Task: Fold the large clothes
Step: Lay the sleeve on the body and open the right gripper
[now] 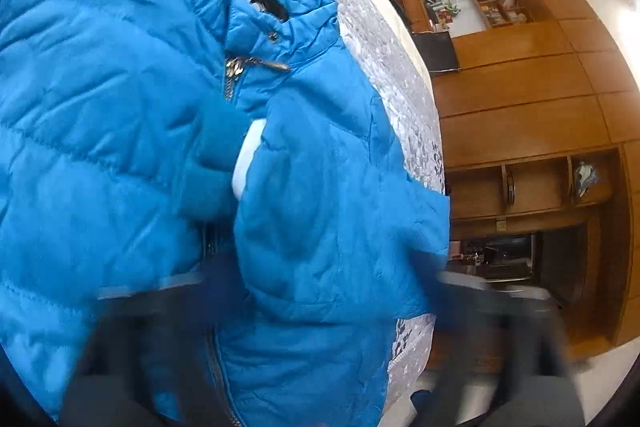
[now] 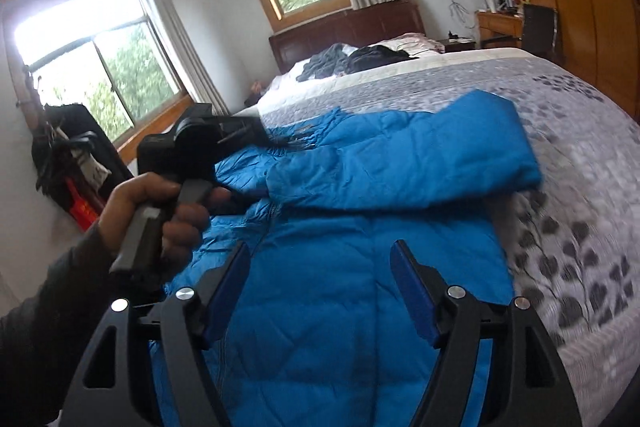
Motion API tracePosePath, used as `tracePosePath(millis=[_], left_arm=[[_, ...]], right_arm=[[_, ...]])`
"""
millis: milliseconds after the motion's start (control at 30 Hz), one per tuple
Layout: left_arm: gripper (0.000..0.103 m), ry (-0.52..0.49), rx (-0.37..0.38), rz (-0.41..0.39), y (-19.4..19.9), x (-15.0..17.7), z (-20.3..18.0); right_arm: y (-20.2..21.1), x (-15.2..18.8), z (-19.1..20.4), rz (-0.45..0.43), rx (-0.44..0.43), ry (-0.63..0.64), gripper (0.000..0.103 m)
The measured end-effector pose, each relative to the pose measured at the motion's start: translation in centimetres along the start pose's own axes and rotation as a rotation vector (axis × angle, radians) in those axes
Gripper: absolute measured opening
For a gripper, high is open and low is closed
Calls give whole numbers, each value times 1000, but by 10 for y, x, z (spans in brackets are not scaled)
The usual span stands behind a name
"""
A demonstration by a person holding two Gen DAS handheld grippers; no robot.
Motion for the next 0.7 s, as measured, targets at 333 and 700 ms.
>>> tracePosePath(millis=[333,700], left_arm=[[8,-136,-7,-138,77,-38,-33],[7,-138,-90,-306,191,-71,10]], right_arm=[[12,11,-23,-6,-11,-71,74],[8,17,-23,8,-40,-87,74]])
Point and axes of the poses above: each gripper's, at about its wrist camera, not at the fingertips, and y roughly against the way its jaws point, z to its left, x to its underside, the point moved 3 cm from there along -y, roughly the way its jaws point, and after that the axes turned 8 degrees about -z, right-handed, at the moved point
